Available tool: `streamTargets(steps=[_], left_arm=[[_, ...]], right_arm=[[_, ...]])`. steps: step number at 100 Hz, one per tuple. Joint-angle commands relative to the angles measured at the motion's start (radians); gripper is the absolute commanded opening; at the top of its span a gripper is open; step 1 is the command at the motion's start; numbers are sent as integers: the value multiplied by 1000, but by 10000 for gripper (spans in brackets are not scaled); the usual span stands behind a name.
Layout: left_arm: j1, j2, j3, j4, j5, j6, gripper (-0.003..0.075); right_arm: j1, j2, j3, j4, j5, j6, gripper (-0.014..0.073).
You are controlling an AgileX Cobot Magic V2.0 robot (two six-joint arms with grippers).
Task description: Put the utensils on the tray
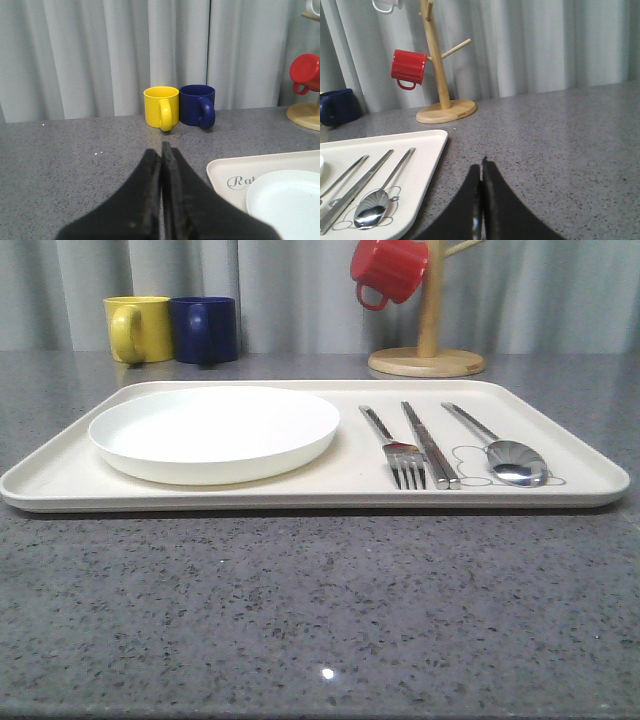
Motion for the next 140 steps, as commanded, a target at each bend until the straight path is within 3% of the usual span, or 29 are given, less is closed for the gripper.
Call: streamTargets(steps=[1,57,64,73,82,101,140], left_arm=[[2,2,-28,-6,-78,-6,-18],[1,0,-28,41,-90,-12,-18],[1,-2,-27,141,-90,-79,-18],[1,-12,-6,331,-109,-280,-18],[1,-35,42,442,-150,-406,-18],[1,-119,187,453,-245,-406,-18],[2,-373,426,464,-245,-406,-18]], right_arm=[[-3,9,-19,-10,-87,-10,-68],[-3,9,-19,-10,-87,-10,-68],[-3,9,-19,-10,-87,-10,-68],[-3,9,-19,-10,-87,-10,-68],[-3,9,-19,-10,-87,-10,-68],[-3,9,-19,-10,-87,-10,-68],[-3,9,-19,-10,-87,-10,-68]])
